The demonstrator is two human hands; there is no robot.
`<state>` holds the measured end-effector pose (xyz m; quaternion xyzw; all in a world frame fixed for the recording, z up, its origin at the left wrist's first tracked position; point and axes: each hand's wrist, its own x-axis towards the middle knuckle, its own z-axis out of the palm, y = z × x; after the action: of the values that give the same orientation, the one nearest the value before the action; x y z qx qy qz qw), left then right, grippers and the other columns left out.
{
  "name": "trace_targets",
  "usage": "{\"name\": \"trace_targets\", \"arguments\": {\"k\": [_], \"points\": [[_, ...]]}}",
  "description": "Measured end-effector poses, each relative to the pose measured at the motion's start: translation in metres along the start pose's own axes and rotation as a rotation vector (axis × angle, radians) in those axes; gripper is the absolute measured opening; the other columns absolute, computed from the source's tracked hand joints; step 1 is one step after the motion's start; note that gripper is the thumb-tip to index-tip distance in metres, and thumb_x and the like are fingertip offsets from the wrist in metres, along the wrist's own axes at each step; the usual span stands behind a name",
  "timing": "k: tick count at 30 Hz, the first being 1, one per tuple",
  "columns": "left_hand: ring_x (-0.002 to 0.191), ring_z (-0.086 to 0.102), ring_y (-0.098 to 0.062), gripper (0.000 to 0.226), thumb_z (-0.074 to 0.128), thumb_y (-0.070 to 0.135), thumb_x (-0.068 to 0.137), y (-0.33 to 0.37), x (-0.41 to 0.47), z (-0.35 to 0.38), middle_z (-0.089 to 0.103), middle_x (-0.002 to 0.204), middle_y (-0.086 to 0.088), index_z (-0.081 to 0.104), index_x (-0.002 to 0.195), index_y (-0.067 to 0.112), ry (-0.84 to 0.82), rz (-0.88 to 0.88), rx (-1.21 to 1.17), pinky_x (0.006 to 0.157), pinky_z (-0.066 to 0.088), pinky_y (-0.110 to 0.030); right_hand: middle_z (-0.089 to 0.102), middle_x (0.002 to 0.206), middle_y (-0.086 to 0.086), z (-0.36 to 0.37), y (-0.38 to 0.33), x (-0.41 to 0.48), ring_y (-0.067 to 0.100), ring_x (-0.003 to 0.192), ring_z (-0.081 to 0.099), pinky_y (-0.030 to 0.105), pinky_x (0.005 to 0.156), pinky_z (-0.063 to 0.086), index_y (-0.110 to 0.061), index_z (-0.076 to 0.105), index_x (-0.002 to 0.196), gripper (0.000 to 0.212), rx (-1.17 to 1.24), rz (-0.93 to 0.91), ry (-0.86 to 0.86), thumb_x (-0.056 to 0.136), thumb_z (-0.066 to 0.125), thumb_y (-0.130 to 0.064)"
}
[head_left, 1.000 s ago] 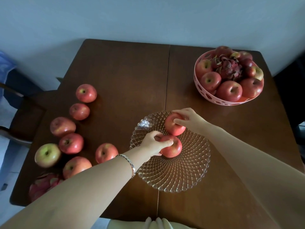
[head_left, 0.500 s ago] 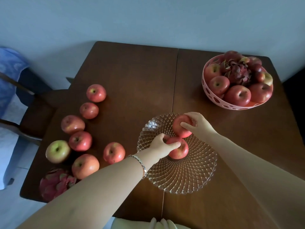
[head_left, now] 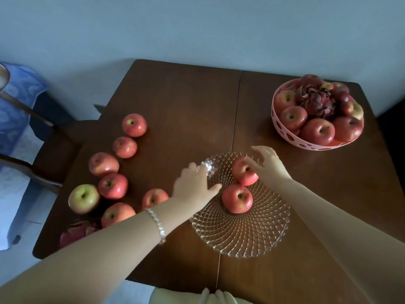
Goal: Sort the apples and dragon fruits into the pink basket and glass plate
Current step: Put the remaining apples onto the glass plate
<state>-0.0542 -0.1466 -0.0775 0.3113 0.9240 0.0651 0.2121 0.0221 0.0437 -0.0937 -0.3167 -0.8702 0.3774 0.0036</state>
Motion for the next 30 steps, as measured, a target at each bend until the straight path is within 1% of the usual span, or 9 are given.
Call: {"name": "trace_targets", "arguments": {"k": [3, 6, 12, 15, 17, 20, 23, 26, 30], "points": [[0.132, 0.028, -0.038, 0.088, 0.065, 0.054, 0.078, -0.042, 0.002, -0.006, 0.019, 0.147, -0.015, 0.022, 0.143, 0.014, -0.189, -0.230, 0.311, 0.104, 0.036, -0.047, 0.042, 0.138, 0.006, -0.005, -0.015, -0.006, 0.018, 0.128, 0.039, 0.023, 0.102, 0.031, -0.012, 0.052, 0.127, 0.040, 0.008, -0.058, 0.035, 0.090, 0.056, -0.028], [0.130, 0.034, -0.040, 0.086, 0.068, 0.042, 0.076, -0.074, -0.001, 0.003, 0.025, 0.142, -0.014, 0.022, 0.145, 0.020, -0.397, -0.460, 0.111, 0.102, 0.039, -0.045, 0.043, 0.135, 0.008, -0.004, -0.032, -0.015, 0.021, 0.130, 0.036, 0.023, 0.103, 0.031, -0.013, 0.056, 0.123, 0.034, -0.002, -0.124, 0.020, 0.090, 0.055, -0.022], [0.100, 0.060, -0.037, 0.053, 0.062, 0.051, 0.072, -0.072, -0.010, -0.004, 0.048, 0.121, -0.013, 0.048, 0.114, 0.023, -0.163, -0.535, -0.305, 0.091, 0.051, -0.037, 0.037, 0.142, 0.005, 0.004, -0.048, -0.044, 0.020, 0.137, 0.023, 0.037, 0.112, 0.022, -0.020, 0.055, 0.124, 0.033, -0.065, -0.180, -0.102, 0.091, 0.054, -0.022], [0.089, 0.063, -0.033, 0.056, 0.057, 0.062, 0.063, -0.045, -0.007, -0.028, 0.055, 0.112, -0.007, 0.047, 0.106, 0.028, 0.034, -0.421, -0.608, 0.083, 0.057, -0.043, 0.038, 0.142, 0.002, 0.008, -0.052, -0.056, 0.018, 0.134, 0.029, 0.035, 0.111, 0.025, -0.022, 0.052, 0.127, 0.038, -0.055, -0.189, -0.133, 0.089, 0.057, -0.024], [0.089, 0.059, -0.026, 0.045, 0.064, 0.052, 0.074, -0.018, -0.007, -0.037, 0.054, 0.106, 0.000, 0.048, 0.107, 0.025, 0.060, -0.316, -0.847, 0.076, 0.060, -0.042, 0.039, 0.140, 0.000, 0.011, -0.057, -0.064, 0.014, 0.126, 0.040, 0.033, 0.108, 0.035, -0.025, 0.043, 0.133, 0.054, 0.005, -0.194, -0.179, 0.084, 0.064, -0.028], [0.092, 0.059, -0.022, 0.037, 0.062, 0.042, 0.084, 0.028, -0.014, -0.037, 0.052, 0.097, 0.005, 0.047, 0.110, 0.021, -0.091, -0.272, -1.036, 0.076, 0.059, -0.040, 0.040, 0.136, -0.003, 0.016, -0.057, -0.075, 0.009, 0.117, 0.045, 0.023, 0.100, 0.040, -0.026, 0.028, 0.140, 0.082, 0.121, -0.199, -0.191, 0.073, 0.076, -0.030], [0.101, 0.062, -0.028, 0.043, 0.049, 0.046, 0.092, 0.052, -0.018, -0.023, 0.054, 0.111, -0.004, 0.042, 0.122, 0.016, -0.284, -0.255, -1.107, 0.072, 0.060, -0.039, 0.046, 0.126, 0.000, 0.010, -0.044, -0.079, 0.013, 0.105, 0.051, 0.019, 0.084, 0.047, -0.026, 0.041, 0.130, 0.070, 0.174, -0.108, -0.092, 0.070, 0.077, -0.024], [0.096, 0.066, -0.026, 0.040, 0.034, 0.050, 0.096, 0.055, -0.014, -0.011, 0.059, 0.110, -0.004, 0.044, 0.119, 0.020, -0.242, -0.111, -0.898, 0.080, 0.058, -0.041, 0.053, 0.114, 0.002, -0.004, -0.015, -0.079, 0.017, 0.097, 0.056, 0.028, 0.080, 0.051, -0.024, 0.045, 0.119, 0.064, 0.227, 0.124, -0.006, 0.067, 0.081, -0.030], [0.109, 0.057, -0.022, 0.041, 0.052, 0.034, 0.093, 0.054, 0.009, 0.005, 0.047, 0.131, -0.006, 0.042, 0.132, 0.023, 0.008, 0.072, -0.466, 0.087, 0.048, -0.032, 0.056, 0.112, 0.005, -0.027, 0.025, -0.075, 0.022, 0.098, 0.058, 0.035, 0.079, 0.056, -0.019, 0.049, 0.119, 0.061, 0.294, 0.373, -0.054, 0.068, 0.081, -0.023]]}}
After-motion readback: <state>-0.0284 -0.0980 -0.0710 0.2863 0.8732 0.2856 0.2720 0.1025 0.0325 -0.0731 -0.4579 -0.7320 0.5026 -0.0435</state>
